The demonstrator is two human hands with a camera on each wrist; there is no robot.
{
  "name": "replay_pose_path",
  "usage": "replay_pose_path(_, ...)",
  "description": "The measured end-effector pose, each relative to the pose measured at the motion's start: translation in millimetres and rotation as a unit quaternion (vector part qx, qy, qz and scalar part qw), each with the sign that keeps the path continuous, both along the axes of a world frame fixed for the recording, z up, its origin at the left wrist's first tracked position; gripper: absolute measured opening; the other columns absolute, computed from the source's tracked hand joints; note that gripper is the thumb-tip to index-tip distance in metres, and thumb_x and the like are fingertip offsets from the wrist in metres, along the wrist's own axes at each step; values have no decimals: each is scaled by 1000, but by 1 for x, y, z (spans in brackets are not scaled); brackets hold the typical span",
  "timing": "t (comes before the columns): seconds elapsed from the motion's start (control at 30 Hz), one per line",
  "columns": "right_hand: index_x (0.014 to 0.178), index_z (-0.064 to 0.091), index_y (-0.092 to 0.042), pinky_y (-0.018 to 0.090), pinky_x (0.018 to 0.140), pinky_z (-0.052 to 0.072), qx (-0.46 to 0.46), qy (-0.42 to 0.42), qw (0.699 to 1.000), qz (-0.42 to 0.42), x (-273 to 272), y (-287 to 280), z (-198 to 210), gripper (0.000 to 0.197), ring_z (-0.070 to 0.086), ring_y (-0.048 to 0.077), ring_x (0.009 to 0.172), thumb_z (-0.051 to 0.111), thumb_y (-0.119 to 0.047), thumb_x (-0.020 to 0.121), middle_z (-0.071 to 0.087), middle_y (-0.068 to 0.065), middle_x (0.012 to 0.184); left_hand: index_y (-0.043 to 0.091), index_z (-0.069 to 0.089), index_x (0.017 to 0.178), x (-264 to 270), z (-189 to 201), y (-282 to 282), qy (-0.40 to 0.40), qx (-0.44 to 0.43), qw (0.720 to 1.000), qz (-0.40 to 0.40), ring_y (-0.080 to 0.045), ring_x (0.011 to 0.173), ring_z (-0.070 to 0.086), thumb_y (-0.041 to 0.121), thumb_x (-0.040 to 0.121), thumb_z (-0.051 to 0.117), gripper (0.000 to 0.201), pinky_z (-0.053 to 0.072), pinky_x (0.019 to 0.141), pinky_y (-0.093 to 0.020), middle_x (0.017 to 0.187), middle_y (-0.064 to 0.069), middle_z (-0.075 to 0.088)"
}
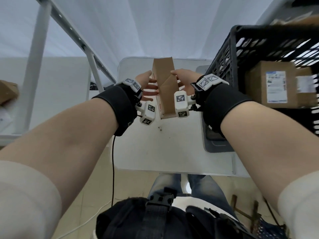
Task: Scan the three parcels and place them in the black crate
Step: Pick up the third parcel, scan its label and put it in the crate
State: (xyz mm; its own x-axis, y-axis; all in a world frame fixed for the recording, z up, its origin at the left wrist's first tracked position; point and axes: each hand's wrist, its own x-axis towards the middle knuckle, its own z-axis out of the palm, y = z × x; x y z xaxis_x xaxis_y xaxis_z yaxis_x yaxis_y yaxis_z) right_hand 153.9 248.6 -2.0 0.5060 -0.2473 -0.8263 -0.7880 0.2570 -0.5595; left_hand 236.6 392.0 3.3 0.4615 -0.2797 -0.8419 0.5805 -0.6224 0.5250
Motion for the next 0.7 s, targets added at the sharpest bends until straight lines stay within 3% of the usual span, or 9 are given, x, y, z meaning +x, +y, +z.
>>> replay_pose_path(0.13, 116, 50, -16, 41, 82, 47, -18, -35, 999, -23, -19, -22, 43, 31, 57, 29, 81, 47, -41, 97, 57, 11, 100, 21, 64, 89, -12, 34, -23, -45, -21, 999, -12, -17, 84, 66, 39, 100, 48, 26, 46, 102, -46, 87, 4, 70)
replay_pose_path(0.27, 99, 57, -14, 45, 91, 50, -29, -81, 993, -85, -49, -45, 84, 28, 60, 32, 84, 49, -40, 94, 61, 11, 91, 19, 68, 98, -31, 68, -47, -77, -84, 993, -5, -15, 92, 68, 47, 89, 68, 29, 53, 93, -44, 96, 5, 72)
replay_pose_path(0.47, 103, 59, -14, 46, 89, 54, -62, -138, 976, -158, -104, -72, 139, 33, 64, 30, 85, 49, -44, 95, 63, 9, 96, 18, 65, 92, -70, 120, -76, -106, -147, 983, -37, -14, 83, 63, 53, 78, 79, 40, 54, 83, -33, 85, 5, 69)
replay_pose_path(0.57, 110, 60, -14, 50, 96, 52, -71, -165, 968, -174, -135, -82, 160, 38, 66, 33, 100, 50, -46, 93, 66, 12, 111, 13, 67, 93, -91, 145, -91, -137, -156, 977, -52, -16, 85, 60, 52, 72, 83, 47, 55, 75, -30, 90, -1, 65)
replay_pose_path(0.7, 112, 61, -14, 50, 96, 52, -65, -187, 962, -187, -173, -94, 184, 42, 67, 34, 101, 54, -49, 90, 69, 10, 106, 14, 68, 92, -120, 173, -109, -183, -177, 965, -60, -20, 103, 67, 47, 73, 85, 41, 58, 91, -39, 106, -4, 71)
